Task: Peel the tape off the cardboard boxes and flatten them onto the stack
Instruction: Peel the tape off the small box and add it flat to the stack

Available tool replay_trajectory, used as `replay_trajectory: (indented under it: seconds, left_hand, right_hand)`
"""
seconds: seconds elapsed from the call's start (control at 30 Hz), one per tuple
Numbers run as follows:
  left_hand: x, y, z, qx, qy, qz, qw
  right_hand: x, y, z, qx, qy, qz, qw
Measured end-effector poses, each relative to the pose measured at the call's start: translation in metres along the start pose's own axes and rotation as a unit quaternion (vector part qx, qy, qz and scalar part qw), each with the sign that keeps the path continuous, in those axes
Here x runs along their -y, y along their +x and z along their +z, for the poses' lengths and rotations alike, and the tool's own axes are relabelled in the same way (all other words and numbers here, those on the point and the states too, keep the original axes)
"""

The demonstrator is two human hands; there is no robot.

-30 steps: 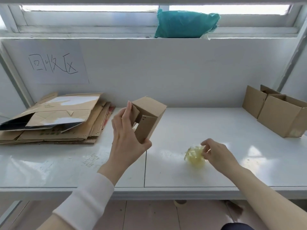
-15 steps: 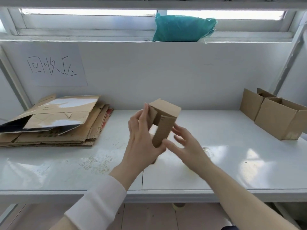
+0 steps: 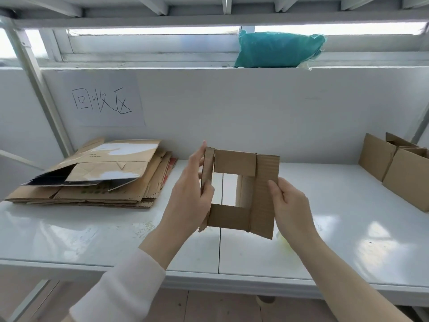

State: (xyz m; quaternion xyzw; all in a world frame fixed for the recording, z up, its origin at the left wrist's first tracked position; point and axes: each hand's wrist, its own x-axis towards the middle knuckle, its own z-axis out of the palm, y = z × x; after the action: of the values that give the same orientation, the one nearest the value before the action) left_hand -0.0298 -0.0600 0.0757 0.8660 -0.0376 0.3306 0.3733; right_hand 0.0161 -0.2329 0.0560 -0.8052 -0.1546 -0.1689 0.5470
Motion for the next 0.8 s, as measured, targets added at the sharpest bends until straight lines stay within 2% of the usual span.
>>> replay_trajectory:
  seconds: [0.1,0.13,0.2,0.23,0.27,0.33,0.43,0.5,0.57,0.6,0.67,0.7,0.77,0.8]
  left_hand:
    - [-0.007,0.012,-0.011,0.006,0.135,0.05,0.99]
    - [-0.008,0.017,-0.014,-0.001,0.212,0.081,0.974]
    - [-0.012,0.026,-0.018,0.01,0.37,0.138,0.919]
    - [-0.014,0.029,-0.019,0.037,0.421,0.149,0.894]
    - [-0.015,0.031,-0.018,0.066,0.44,0.142,0.884]
    - [-0.014,0.033,-0.021,0.086,0.419,0.125,0.895]
    - [-0.008,0.034,-0.033,0.054,0.385,0.105,0.915]
    - [-0.002,0.038,-0.043,0.047,0.368,0.07,0.926]
    - [0.002,0.041,-0.049,0.035,0.352,0.046,0.934]
    - [0.003,0.041,-0.052,0.03,0.347,0.036,0.937]
    - [0.005,0.042,-0.061,0.019,0.32,0.006,0.947]
    - [0.009,0.042,-0.069,0.01,0.274,-0.015,0.962]
    - [0.017,0.041,-0.083,0.018,0.07,-0.071,0.995]
    - [0.022,0.039,-0.088,0.023,-0.025,-0.086,0.996]
  right_hand:
    - [0.01,0.003,0.0,-0.015,-0.081,-0.093,0.992]
    - [0.012,0.004,0.004,-0.019,-0.113,-0.114,0.987]
    - [0.018,0.006,0.008,-0.037,-0.169,-0.174,0.969]
    - [0.021,0.007,0.009,-0.041,-0.187,-0.202,0.961]
    - [0.024,0.007,0.008,-0.04,-0.196,-0.221,0.954]
    - [0.022,0.01,0.006,-0.01,-0.179,-0.227,0.957]
    - [0.015,0.006,-0.002,0.109,-0.125,-0.235,0.958]
    - [0.012,-0.003,-0.003,0.185,-0.191,-0.272,0.925]
    - [0.005,-0.008,0.002,0.203,-0.288,-0.325,0.878]
    - [0.004,-0.009,0.004,0.202,-0.284,-0.325,0.879]
    - [0.002,-0.008,0.005,0.181,-0.213,-0.3,0.912]
    - [0.0,-0.006,0.006,0.15,-0.146,-0.283,0.936]
    - [0.006,-0.003,0.003,0.072,-0.026,-0.196,0.978]
    - [0.008,-0.001,0.002,0.043,0.029,-0.145,0.988]
